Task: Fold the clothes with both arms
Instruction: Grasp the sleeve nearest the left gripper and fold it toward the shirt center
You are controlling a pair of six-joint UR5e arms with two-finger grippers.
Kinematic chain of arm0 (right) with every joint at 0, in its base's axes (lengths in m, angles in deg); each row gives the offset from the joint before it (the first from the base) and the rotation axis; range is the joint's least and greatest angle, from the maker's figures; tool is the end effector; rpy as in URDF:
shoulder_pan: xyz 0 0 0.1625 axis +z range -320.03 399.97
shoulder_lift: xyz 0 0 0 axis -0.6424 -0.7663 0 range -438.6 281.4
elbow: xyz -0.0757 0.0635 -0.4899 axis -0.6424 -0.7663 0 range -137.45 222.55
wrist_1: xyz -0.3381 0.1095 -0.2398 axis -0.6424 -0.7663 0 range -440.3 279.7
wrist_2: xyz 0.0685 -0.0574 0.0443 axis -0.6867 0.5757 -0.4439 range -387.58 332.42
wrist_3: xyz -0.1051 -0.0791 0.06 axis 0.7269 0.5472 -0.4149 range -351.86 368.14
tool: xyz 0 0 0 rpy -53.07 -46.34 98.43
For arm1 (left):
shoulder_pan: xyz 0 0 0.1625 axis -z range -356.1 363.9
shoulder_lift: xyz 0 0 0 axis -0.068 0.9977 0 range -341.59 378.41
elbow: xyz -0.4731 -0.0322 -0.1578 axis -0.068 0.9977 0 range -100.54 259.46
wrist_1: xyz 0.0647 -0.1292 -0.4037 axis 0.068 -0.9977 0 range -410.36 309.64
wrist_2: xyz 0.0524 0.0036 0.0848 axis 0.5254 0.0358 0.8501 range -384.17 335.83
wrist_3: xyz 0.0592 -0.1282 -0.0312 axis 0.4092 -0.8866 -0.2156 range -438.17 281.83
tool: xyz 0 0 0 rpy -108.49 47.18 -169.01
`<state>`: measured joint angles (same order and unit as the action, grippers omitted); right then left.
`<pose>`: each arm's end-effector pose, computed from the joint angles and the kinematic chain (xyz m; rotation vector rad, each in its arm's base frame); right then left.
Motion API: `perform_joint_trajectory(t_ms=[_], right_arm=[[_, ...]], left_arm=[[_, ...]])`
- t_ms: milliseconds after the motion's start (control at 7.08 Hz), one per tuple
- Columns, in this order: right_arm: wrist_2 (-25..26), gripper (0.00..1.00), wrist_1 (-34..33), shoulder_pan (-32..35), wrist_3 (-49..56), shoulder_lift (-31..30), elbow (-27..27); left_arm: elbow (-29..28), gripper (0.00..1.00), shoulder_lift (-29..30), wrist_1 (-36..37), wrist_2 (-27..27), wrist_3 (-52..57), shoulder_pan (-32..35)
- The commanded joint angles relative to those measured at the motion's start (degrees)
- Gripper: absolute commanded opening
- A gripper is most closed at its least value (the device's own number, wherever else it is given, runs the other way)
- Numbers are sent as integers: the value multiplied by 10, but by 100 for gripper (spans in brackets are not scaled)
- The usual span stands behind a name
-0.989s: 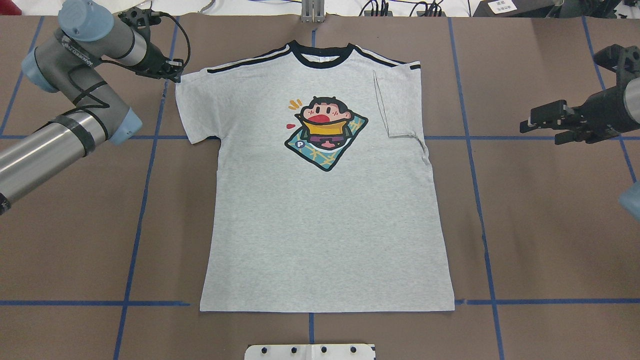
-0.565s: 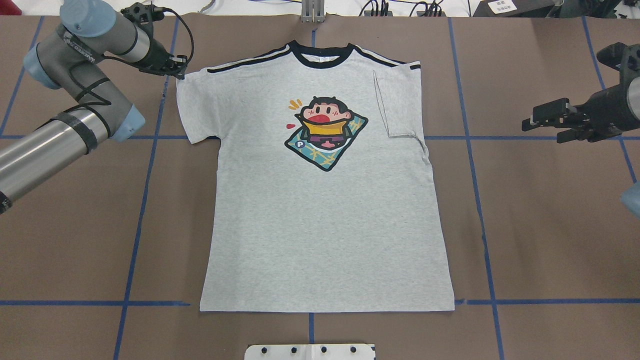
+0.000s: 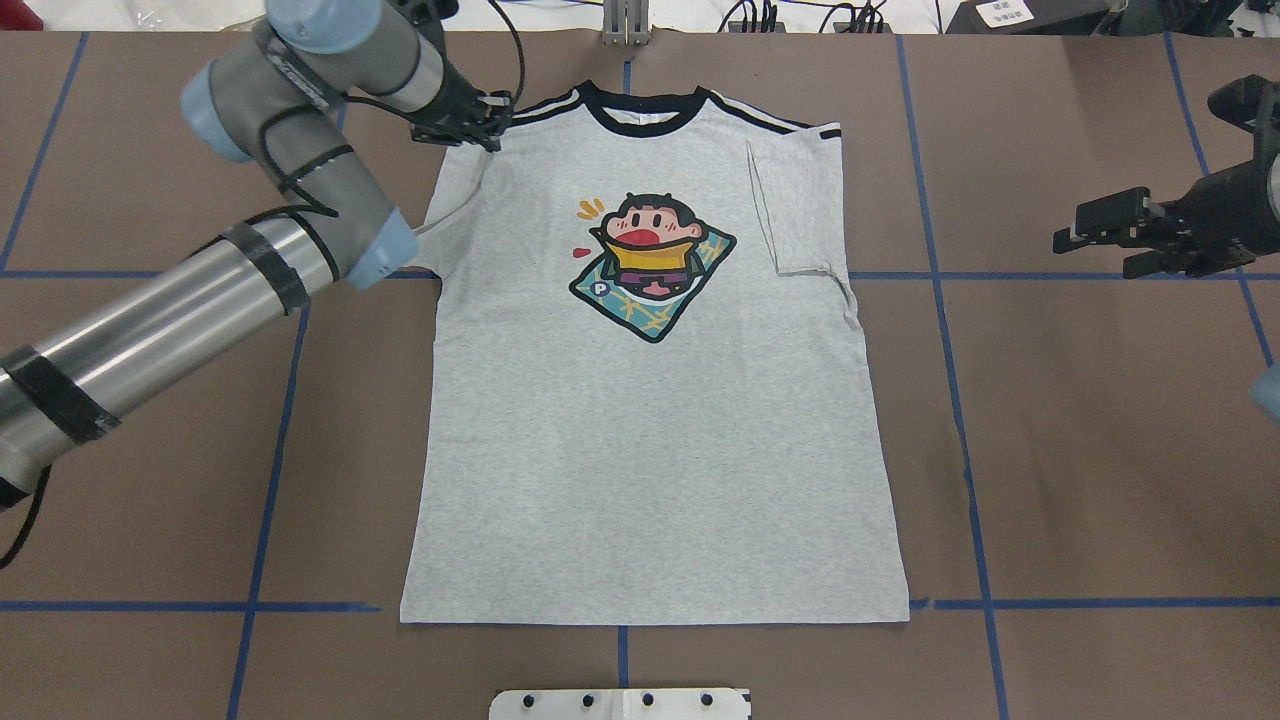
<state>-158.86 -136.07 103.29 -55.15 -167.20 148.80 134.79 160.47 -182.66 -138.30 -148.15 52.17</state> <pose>-0.2120 -0.5062 0.5271 0.1380 -1.0829 0.2484 0.5752 -0.7563 0.3284 0.2595 1.0637 -0.2237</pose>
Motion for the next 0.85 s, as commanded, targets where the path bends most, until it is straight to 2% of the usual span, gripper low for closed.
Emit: perform_joint_trajectory(t_ms=[0, 141, 565, 706], right_arm=[[1, 100, -1, 2, 0, 2, -3], [2, 100, -1, 1, 0, 4, -3], [5, 100, -1, 1, -1, 6, -3], [5, 100, -1, 1, -1, 7, -3]], left_arm=[[-60, 0, 47, -2, 66, -20, -34], [-100, 0, 64, -25, 113, -21, -37], [-127, 0, 69, -72, 132, -23, -36], [-127, 4, 69, -74, 132, -23, -37]])
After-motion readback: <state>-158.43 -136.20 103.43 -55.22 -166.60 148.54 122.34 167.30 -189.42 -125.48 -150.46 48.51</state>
